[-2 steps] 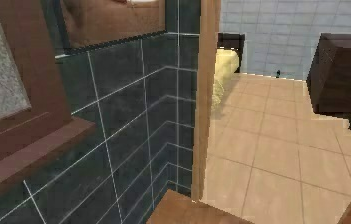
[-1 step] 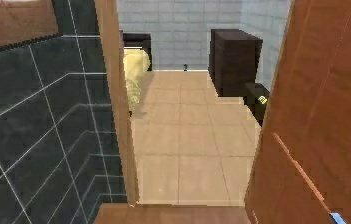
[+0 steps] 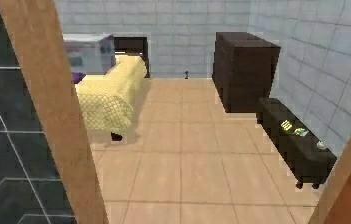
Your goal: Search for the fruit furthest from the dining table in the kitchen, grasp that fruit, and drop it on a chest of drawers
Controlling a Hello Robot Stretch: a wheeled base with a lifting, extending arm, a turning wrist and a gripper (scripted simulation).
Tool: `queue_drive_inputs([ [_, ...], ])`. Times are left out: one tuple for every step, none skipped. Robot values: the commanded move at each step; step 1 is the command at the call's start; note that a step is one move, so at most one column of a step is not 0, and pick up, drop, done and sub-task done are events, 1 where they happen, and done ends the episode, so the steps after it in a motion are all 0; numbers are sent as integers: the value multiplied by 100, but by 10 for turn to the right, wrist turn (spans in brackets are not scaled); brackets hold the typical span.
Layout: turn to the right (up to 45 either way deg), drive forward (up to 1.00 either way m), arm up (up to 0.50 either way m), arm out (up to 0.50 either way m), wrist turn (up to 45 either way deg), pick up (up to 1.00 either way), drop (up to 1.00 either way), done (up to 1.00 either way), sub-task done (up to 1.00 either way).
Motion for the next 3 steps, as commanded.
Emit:
queue_drive_inputs([
  [60, 0, 0, 0, 0, 0, 0, 0, 0],
  [0, 100, 0, 0, 0, 0, 0, 0, 0],
  [0, 100, 0, 0, 0, 0, 0, 0, 0],
])
